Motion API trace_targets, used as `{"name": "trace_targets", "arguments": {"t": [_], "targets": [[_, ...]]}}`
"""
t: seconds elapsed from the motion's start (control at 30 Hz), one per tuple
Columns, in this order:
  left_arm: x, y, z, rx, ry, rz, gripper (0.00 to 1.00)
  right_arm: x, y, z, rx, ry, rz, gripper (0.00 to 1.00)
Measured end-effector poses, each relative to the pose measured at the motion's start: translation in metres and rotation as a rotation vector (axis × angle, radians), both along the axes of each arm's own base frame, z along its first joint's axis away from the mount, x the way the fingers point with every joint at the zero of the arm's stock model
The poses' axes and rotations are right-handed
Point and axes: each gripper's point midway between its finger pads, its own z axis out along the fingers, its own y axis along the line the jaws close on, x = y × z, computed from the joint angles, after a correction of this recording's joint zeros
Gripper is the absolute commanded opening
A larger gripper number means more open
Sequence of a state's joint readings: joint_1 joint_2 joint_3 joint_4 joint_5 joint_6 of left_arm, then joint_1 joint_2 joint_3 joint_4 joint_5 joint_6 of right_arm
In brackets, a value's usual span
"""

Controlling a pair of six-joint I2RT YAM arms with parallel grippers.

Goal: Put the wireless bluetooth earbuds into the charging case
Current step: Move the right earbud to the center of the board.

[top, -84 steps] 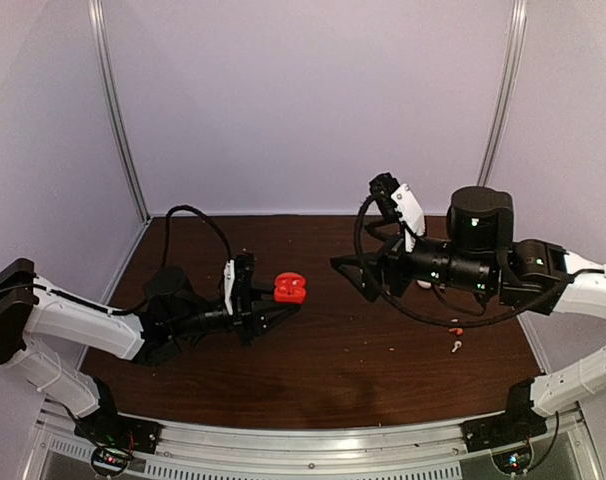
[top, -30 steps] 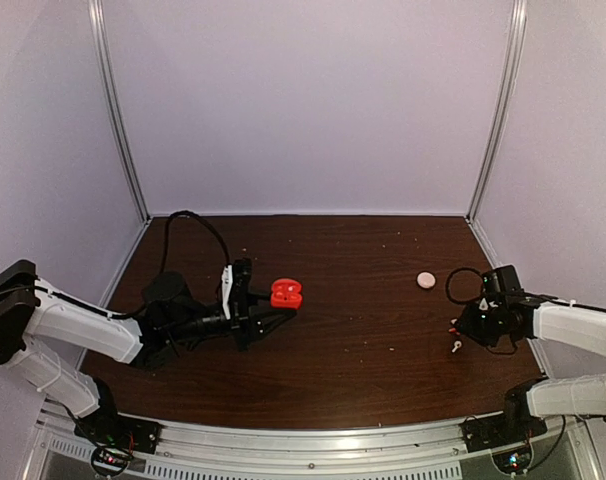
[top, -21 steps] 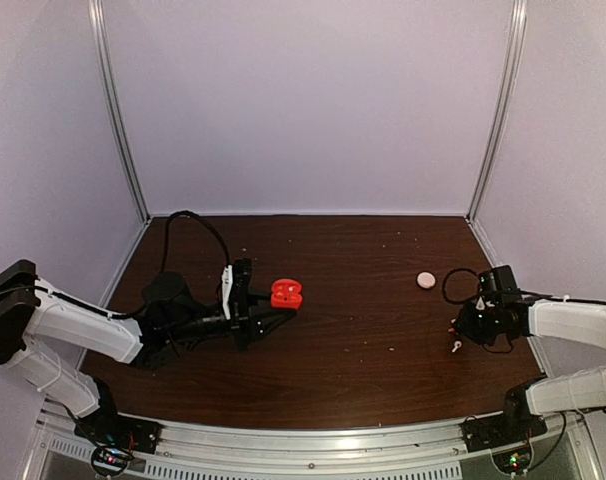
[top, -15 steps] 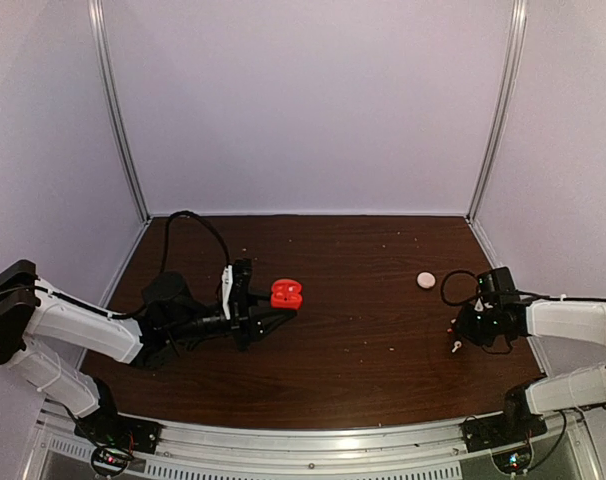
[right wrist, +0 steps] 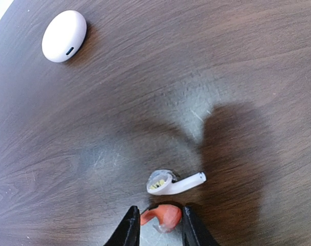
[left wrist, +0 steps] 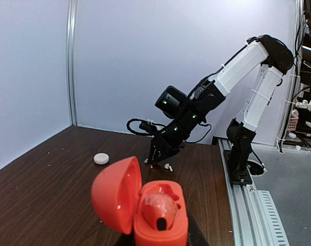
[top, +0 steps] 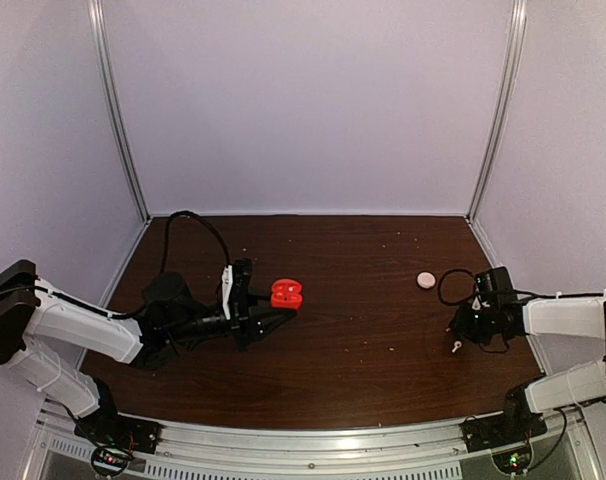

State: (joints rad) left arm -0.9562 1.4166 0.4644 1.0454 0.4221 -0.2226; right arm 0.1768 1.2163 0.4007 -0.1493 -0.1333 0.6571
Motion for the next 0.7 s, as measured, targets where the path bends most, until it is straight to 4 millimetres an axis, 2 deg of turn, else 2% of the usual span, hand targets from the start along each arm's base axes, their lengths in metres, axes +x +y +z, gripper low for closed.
{"name": "trace_targets", "arguments": {"t": [0.7], "targets": [[0.0011, 0.0003, 0.0000, 0.000, 0.000, 0.005, 0.00, 0.0092, 0.0013, -0.0002, -0.003, -0.025, 0.006, 0.26]]}}
